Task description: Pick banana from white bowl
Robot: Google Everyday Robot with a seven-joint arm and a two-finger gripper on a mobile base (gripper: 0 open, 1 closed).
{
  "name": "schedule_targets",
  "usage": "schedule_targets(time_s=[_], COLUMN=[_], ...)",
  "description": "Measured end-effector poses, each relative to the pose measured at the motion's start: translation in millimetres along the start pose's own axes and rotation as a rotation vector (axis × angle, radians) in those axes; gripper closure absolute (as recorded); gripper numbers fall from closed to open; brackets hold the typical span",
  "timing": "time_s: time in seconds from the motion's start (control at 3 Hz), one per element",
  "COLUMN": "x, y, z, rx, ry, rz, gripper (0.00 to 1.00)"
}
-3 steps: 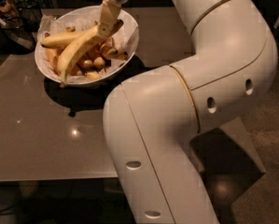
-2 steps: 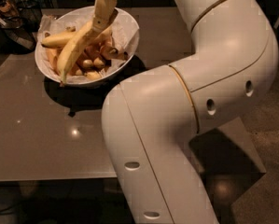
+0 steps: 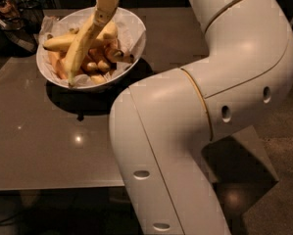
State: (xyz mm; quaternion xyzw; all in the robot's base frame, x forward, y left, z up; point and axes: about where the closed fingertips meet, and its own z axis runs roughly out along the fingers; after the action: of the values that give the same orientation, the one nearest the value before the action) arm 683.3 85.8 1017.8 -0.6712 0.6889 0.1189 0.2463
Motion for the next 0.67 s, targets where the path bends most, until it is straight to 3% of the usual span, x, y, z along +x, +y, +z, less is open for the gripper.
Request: schedule_targets(time_s=[0.33, 0.67], x=[-1.0, -16.6], y=[-0.2, 2.8], z=[-2.0, -21.4], rx=[0.0, 0.02], ry=[0.0, -0.082], rz=[0.0, -0.016], gripper=[1.0, 1.0])
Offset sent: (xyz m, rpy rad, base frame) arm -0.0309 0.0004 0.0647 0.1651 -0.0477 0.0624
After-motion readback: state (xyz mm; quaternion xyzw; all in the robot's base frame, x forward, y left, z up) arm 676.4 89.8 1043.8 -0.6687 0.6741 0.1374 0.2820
